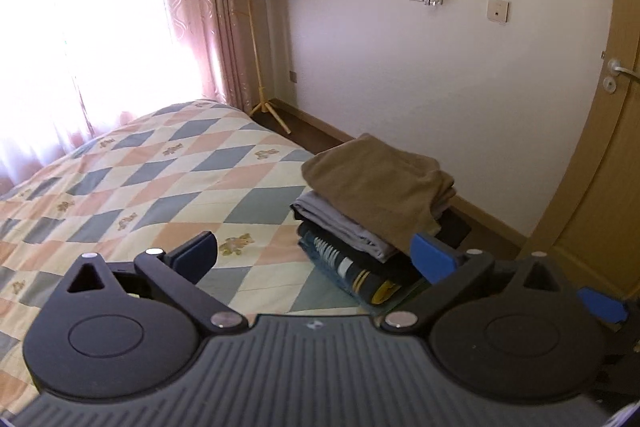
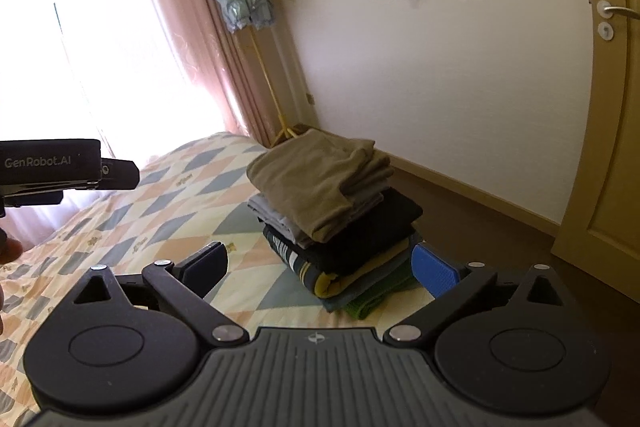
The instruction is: Fold clothes
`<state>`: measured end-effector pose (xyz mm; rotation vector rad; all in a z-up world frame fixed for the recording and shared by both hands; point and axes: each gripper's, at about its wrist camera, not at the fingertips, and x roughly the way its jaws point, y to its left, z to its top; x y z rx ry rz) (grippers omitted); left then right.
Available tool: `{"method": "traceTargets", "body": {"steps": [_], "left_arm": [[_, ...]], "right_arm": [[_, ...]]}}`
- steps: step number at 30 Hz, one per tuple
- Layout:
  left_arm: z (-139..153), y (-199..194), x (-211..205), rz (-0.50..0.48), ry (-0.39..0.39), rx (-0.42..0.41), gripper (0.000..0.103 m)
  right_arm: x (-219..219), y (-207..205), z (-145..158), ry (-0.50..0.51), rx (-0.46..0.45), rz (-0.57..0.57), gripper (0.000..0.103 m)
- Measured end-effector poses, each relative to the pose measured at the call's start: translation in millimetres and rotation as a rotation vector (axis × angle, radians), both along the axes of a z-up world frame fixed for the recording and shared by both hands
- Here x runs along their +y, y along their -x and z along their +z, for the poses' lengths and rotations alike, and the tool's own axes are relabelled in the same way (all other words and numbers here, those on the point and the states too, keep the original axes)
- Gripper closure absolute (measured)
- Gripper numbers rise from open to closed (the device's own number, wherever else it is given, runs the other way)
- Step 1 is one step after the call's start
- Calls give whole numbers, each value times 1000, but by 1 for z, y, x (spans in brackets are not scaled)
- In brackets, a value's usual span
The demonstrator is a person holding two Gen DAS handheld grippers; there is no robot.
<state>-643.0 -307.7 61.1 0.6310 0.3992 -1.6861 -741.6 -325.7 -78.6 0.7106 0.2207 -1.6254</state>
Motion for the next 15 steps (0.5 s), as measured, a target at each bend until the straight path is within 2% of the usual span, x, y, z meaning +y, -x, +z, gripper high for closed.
{"method": "traceTargets", "body": {"steps": [2, 5, 9, 12, 15], "left_arm": [[-2, -2, 2, -2, 6, -24, 1], [-4, -13, 2, -25, 23, -18, 1], [-7, -30, 0, -2, 73, -29, 1], [-8, -47, -7, -17, 48, -15, 1], [-8, -62, -17, -50, 3, -5, 1]], "right_arm": [[0, -3, 1, -13, 1, -1, 0], [-2, -11, 2, -21, 5, -2, 0], [-7, -24, 1, -19, 2, -24, 0], [-13, -36, -1, -38, 13, -84, 0], [-19, -51, -2, -46, 72, -128, 0]]}}
